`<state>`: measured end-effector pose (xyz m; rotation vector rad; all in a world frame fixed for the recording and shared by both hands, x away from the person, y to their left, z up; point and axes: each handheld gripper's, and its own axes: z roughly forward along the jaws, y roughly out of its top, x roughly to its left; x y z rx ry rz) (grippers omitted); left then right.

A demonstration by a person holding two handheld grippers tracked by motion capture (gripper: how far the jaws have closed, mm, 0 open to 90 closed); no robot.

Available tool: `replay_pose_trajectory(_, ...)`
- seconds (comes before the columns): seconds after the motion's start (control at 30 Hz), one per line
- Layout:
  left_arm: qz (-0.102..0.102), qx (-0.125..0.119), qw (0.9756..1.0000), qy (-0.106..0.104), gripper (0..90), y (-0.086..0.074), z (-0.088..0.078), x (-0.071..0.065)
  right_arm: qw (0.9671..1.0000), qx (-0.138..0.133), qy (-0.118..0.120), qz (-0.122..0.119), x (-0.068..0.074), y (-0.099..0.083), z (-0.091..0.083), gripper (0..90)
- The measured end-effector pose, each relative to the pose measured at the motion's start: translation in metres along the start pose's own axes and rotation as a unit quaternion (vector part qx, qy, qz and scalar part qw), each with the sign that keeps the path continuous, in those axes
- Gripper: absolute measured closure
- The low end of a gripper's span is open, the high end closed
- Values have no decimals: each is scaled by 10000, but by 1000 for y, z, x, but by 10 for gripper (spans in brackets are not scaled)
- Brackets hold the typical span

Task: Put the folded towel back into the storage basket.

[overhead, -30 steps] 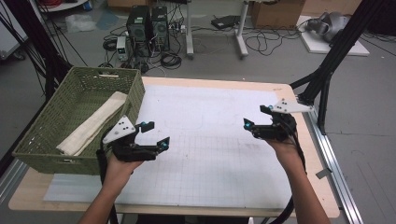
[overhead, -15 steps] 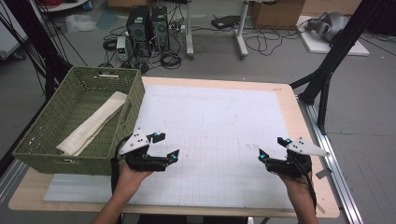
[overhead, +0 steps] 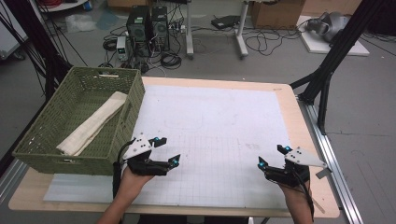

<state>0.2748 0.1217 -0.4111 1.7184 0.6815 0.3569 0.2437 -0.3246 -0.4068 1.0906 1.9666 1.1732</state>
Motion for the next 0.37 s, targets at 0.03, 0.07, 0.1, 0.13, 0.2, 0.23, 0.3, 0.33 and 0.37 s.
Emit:
replay_pose_trajectory(0.03, -1, 3, 10000, -3, 190, 0, 0, 0, 10000, -15, 5, 0, 0, 0, 0, 172)
replay_pose_trajectory(0.07, 1, 1, 10000, -1, 190, 0, 0, 0, 10000, -22, 5, -4, 0, 0, 0, 173)
replay_pose_trajectory(0.1, 6, 1, 10000, 1, 190, 0, 0, 0, 10000, -41, -5, 15, -1, 0, -1, 173)
replay_pose_trajectory(0.13, 8, -4, 10000, 9, 190, 0, 0, 0, 10000, -76, -11, -1, -1, 0, -1, 172)
replay_pose_trajectory(0.2, -15, -3, 10000, 15, 190, 0, -1, 1, 10000, -88, -20, 14, -2, 0, -3, 172)
replay_pose_trajectory(0.23, -12, -2, 10000, 24, 190, 0, -1, 2, 9999, -97, -13, 36, -2, 0, -3, 173)
replay_pose_trajectory(0.3, -24, -20, 10000, 30, 190, 0, -1, 2, 9999, -110, -7, 55, -2, 0, -3, 172)
replay_pose_trajectory(0.33, -28, -18, 10000, 36, 190, 0, -1, 2, 9999, -113, -6, 40, -3, 0, -3, 172)
replay_pose_trajectory(0.37, -27, -20, 10000, 45, 190, 0, -1, 2, 9999, -115, -1, 45, -3, 0, -3, 172)
